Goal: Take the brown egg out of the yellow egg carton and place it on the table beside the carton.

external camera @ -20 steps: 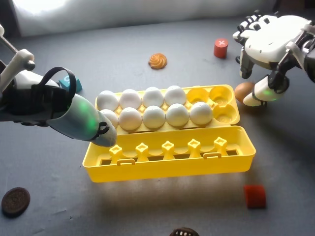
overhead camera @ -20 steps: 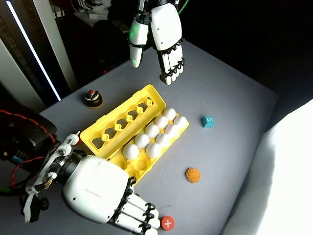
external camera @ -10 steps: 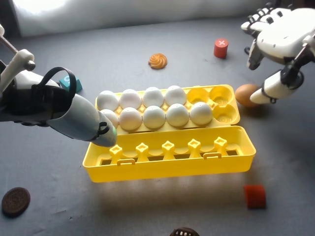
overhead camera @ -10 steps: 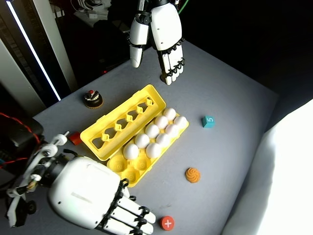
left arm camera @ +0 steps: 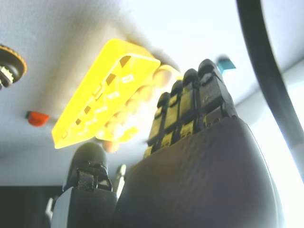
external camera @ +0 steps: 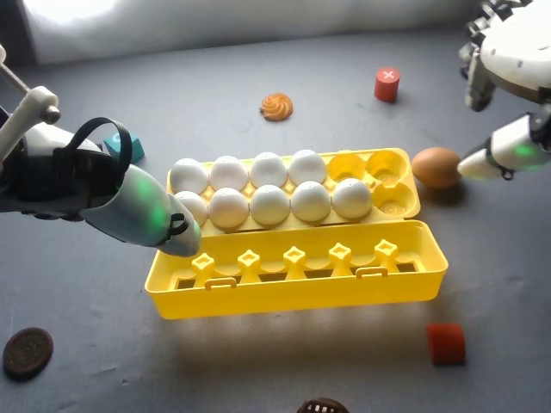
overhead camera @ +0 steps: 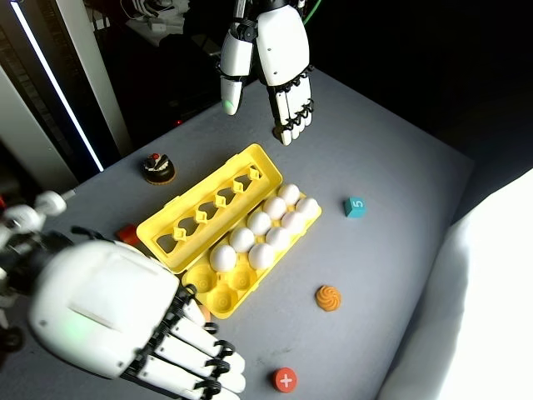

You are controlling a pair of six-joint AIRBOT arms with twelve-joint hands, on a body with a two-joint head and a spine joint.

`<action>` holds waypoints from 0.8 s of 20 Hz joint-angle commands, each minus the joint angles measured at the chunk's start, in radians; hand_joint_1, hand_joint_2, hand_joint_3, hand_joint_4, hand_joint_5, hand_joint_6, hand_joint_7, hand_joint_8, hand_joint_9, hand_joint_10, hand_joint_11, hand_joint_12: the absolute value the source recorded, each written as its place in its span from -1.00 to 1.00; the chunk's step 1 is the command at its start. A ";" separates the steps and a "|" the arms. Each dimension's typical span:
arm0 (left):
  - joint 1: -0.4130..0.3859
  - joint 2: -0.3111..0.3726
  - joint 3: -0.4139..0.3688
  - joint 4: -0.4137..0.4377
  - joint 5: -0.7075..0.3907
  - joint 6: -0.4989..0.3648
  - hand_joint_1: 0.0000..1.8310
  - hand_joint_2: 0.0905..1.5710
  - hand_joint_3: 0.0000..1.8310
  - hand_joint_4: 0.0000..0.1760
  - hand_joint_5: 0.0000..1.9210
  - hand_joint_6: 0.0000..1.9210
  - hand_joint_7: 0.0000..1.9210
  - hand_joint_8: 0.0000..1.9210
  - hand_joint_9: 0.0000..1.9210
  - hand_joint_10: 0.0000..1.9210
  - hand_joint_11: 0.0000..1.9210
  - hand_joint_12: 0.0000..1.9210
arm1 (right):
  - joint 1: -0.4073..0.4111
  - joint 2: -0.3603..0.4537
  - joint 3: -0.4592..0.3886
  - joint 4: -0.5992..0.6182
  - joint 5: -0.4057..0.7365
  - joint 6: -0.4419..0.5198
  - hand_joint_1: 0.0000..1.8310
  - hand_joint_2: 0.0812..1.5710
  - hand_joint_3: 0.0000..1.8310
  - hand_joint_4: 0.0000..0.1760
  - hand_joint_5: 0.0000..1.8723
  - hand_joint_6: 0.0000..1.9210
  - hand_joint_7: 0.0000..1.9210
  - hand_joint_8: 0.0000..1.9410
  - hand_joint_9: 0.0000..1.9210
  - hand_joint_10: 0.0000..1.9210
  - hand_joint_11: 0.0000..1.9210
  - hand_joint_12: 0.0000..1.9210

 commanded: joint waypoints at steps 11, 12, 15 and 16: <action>-0.016 0.001 0.001 0.067 -0.028 0.006 -1.00 0.57 -1.00 -1.00 -0.99 -1.00 -0.97 -1.00 -0.99 -1.00 -1.00 -1.00 | 0.027 0.267 -0.327 0.021 0.214 -0.154 0.24 0.76 -0.99 -1.00 0.48 1.00 0.57 1.00 0.61 1.00 0.78 1.00; -0.016 0.001 0.001 0.067 -0.028 0.006 -1.00 0.57 -1.00 -1.00 -0.98 -0.99 -0.96 -0.99 -0.99 -1.00 -1.00 -1.00 | 0.029 0.287 -0.351 0.047 0.223 -0.171 0.17 0.77 -0.99 -1.00 0.45 1.00 0.51 1.00 0.54 1.00 0.73 1.00; -0.015 0.000 0.001 0.068 -0.028 0.007 -1.00 0.57 -1.00 -1.00 -0.96 -0.99 -0.94 -0.99 -0.96 -0.99 -0.99 -1.00 | 0.036 0.336 -0.407 0.063 0.239 -0.207 0.10 0.79 -1.00 -0.28 0.45 1.00 0.47 1.00 0.51 1.00 0.69 1.00; -0.015 0.000 0.001 0.068 -0.028 0.007 -1.00 0.57 -1.00 -1.00 -0.97 -0.99 -0.94 -0.99 -0.97 -0.99 -1.00 -1.00 | 0.044 0.344 -0.415 0.063 0.242 -0.225 0.00 0.80 -1.00 0.95 0.35 1.00 0.37 1.00 0.38 1.00 0.62 1.00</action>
